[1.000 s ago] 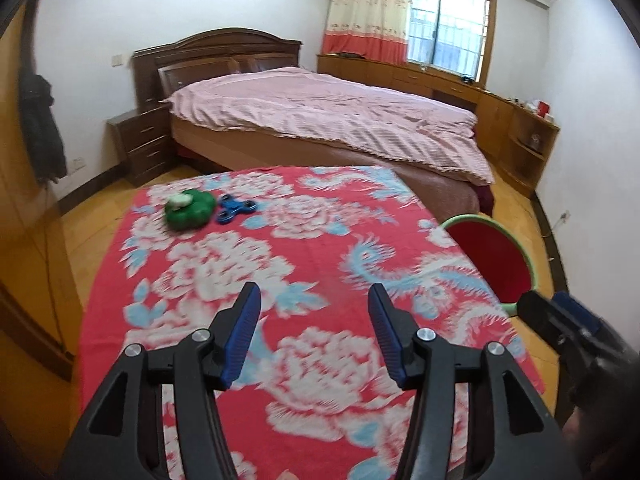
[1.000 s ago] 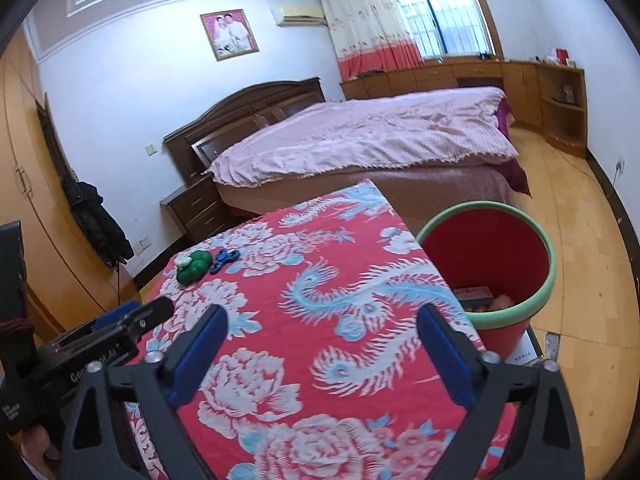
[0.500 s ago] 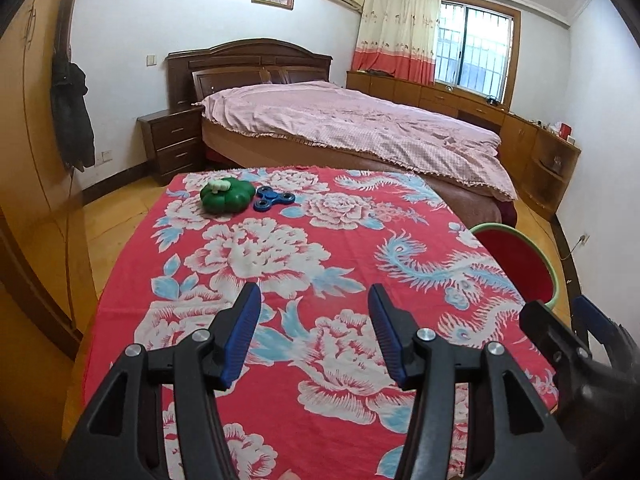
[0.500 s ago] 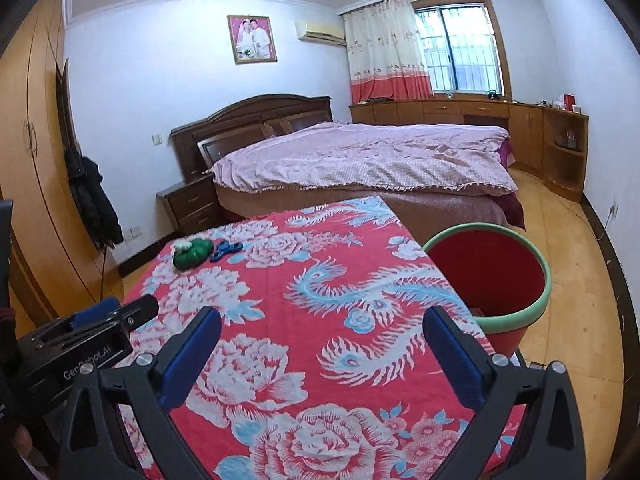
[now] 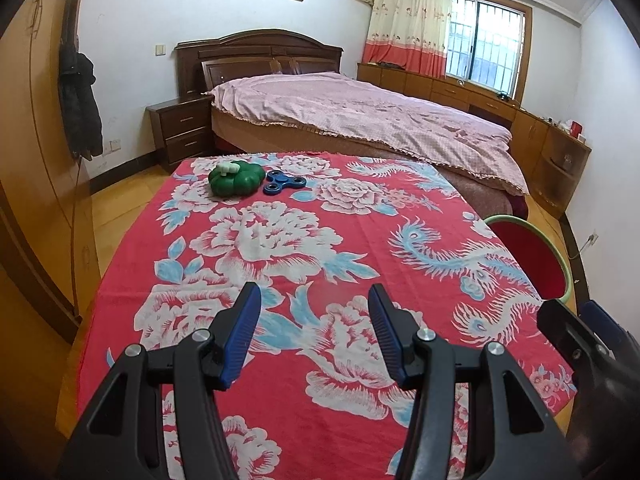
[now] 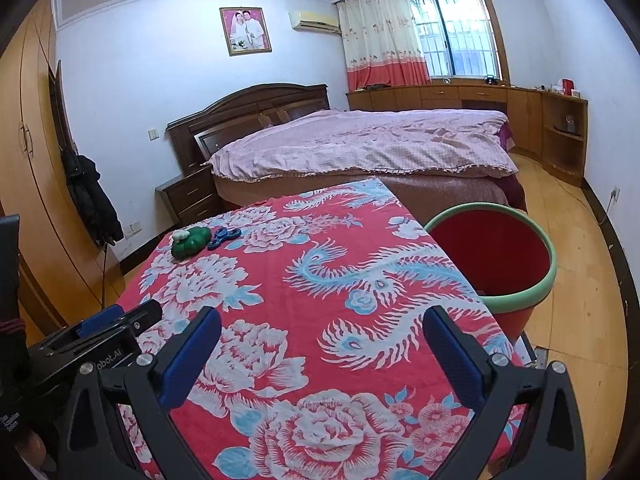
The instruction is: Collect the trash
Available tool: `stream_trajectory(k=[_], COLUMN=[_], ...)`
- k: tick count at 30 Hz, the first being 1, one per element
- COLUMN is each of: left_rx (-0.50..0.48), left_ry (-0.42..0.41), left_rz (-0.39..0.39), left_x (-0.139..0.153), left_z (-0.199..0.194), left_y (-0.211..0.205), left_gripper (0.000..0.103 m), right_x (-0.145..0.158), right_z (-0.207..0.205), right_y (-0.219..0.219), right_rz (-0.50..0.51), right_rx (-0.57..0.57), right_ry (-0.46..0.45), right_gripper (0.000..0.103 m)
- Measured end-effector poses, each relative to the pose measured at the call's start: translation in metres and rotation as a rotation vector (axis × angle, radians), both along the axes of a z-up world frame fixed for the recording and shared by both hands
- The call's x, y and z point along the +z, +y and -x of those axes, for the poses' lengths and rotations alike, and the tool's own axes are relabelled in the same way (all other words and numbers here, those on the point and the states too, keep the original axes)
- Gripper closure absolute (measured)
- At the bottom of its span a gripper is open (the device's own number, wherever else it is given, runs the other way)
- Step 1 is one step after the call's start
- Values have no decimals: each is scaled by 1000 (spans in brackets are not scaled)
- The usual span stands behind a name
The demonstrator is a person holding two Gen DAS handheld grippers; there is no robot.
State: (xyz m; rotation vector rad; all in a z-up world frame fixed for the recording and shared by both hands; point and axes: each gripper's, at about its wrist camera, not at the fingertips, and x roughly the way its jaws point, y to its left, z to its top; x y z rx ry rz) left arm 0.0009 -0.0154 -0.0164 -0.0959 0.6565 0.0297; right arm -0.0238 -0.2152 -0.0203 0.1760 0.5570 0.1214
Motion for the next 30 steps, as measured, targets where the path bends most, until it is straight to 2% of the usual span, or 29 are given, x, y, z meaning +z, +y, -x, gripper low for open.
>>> stream_trajectory(k=[30], left_rx=[29], left_ry=[-1], left_rz=[-12], left_x=[1], left_z=[-1], left_y=[6], left_gripper=[47], right_x=[0], right_z=[0], right_y=[-4], right_rz=[-9], right_rx=[-7], right_ry=[-1], right_gripper=[0])
